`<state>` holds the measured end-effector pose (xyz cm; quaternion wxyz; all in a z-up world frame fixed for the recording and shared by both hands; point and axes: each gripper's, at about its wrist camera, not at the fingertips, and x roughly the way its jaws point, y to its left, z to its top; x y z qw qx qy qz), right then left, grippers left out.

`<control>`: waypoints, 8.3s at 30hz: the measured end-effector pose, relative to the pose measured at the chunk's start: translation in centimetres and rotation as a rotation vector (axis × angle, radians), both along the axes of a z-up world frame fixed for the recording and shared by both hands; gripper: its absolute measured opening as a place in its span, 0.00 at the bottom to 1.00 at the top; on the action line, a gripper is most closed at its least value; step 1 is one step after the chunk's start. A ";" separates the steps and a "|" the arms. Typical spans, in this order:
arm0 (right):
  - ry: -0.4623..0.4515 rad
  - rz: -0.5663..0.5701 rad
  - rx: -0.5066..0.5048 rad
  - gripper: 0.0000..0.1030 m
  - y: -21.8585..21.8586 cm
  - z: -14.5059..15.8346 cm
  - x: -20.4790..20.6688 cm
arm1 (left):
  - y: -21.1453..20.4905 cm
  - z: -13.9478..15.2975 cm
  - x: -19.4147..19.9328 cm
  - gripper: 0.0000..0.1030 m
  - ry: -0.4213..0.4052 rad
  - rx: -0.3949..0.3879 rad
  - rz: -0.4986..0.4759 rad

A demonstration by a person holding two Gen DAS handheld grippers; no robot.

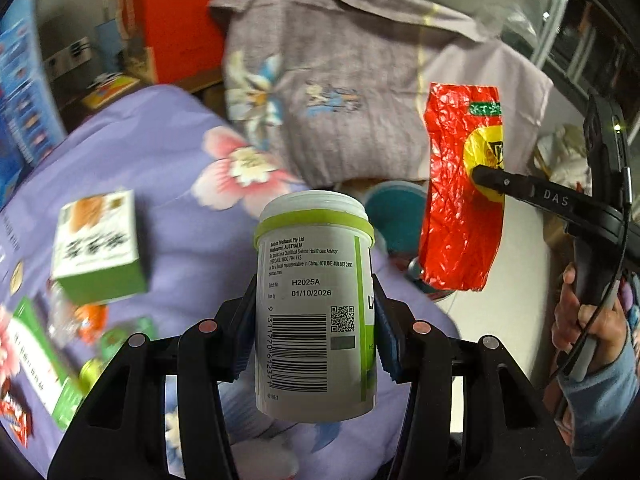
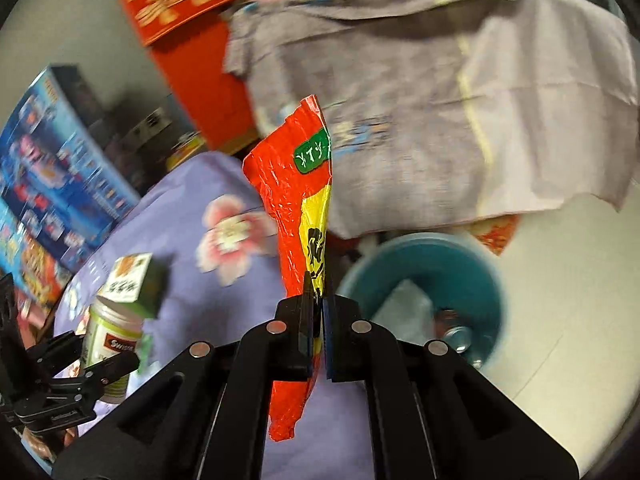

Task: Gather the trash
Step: 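Lift red wrapper with right tool while left tool carries pill bottle toward bin, then release red wrapper and pill bottle over the teal bin from both tools, then move both tools back over the table toward the green boxes, then grasp white-green medicine box with left tool while right tool grasps green snack box, then carry both boxes over the teal bin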

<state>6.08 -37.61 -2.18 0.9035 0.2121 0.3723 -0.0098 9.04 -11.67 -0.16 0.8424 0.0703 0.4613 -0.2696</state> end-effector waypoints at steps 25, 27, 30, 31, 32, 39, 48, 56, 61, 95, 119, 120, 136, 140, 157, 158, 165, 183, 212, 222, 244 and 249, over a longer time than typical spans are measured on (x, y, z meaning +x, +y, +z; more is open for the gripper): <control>0.207 -0.058 0.145 0.51 -10.5 -11.3 2.2 | -16.5 -7.9 4.7 0.50 0.156 0.116 -0.197; 0.202 -0.060 0.132 0.51 -10.6 -11.2 2.3 | -17.1 -8.5 5.0 0.50 0.166 0.120 -0.201; 0.203 -0.065 0.131 0.53 -10.9 -11.1 2.3 | -17.7 -9.2 5.3 0.50 0.178 0.126 -0.209; 0.203 -0.065 0.126 0.55 -11.0 -11.0 2.3 | -17.9 -9.3 5.4 0.50 0.179 0.127 -0.213; 0.203 -0.069 0.121 0.61 -11.2 -10.9 2.2 | -18.1 -9.4 5.4 0.50 0.180 0.129 -0.217; 0.203 -0.109 0.089 0.68 -11.9 -10.5 1.3 | -19.8 -10.5 5.5 0.51 0.199 0.134 -0.253; 0.223 -0.136 0.096 0.70 -12.2 -10.8 1.0 | -19.4 -10.8 6.0 0.70 0.202 0.127 -0.218; 0.242 -0.128 0.099 0.73 -11.3 -10.3 0.9 | -17.1 -9.7 5.5 0.86 0.183 0.100 -0.174; 0.244 -0.098 0.093 0.74 -9.7 -9.5 1.2 | -14.6 -9.0 5.3 0.88 0.171 0.090 -0.130; 0.266 0.407 -0.080 0.75 22.4 -3.6 6.6 | 20.6 -5.2 2.3 0.89 0.104 0.015 0.535; 0.372 0.515 -0.119 0.75 30.4 -7.3 11.1 | 30.4 -10.6 6.3 0.89 0.227 0.016 0.791; 0.371 0.517 -0.122 0.75 30.5 -7.3 11.2 | 30.4 -10.7 6.3 0.90 0.220 0.019 0.789; 0.308 0.573 -0.196 0.75 31.3 -5.1 11.5 | 30.1 -6.9 3.0 0.73 0.100 0.009 0.694; 0.272 0.628 -0.240 0.75 31.3 -4.1 12.0 | 28.3 -5.0 2.5 0.73 0.057 -0.004 0.648; 0.182 0.749 -0.272 0.75 35.4 -1.3 14.1 | 31.9 -6.9 3.4 0.76 0.141 -0.016 0.749; 0.174 0.746 -0.291 0.75 36.1 -1.1 14.1 | 32.2 -7.0 3.5 0.76 0.141 -0.025 0.750; 0.183 0.673 -0.422 0.76 41.0 -1.9 15.5 | 33.7 -6.9 3.2 0.76 0.135 -0.066 0.742; 0.227 0.460 -0.265 0.87 27.7 -2.5 14.3 | 28.2 -3.9 3.6 0.76 0.061 -0.099 0.601; 0.288 0.432 -0.278 0.87 29.4 -6.5 6.9 | 29.3 -9.3 0.1 0.80 0.175 -0.047 0.661; 0.252 0.282 -0.309 0.17 28.9 -8.2 8.3 | 30.0 -9.7 0.8 0.90 0.185 -0.035 0.678; 0.076 0.341 -0.100 0.08 22.4 -1.2 5.9 | 27.6 -4.3 -0.5 0.72 0.084 0.070 0.699; 0.050 0.303 -0.048 0.08 19.6 -0.3 5.5 | 22.5 -1.2 -0.1 0.72 0.052 0.023 0.557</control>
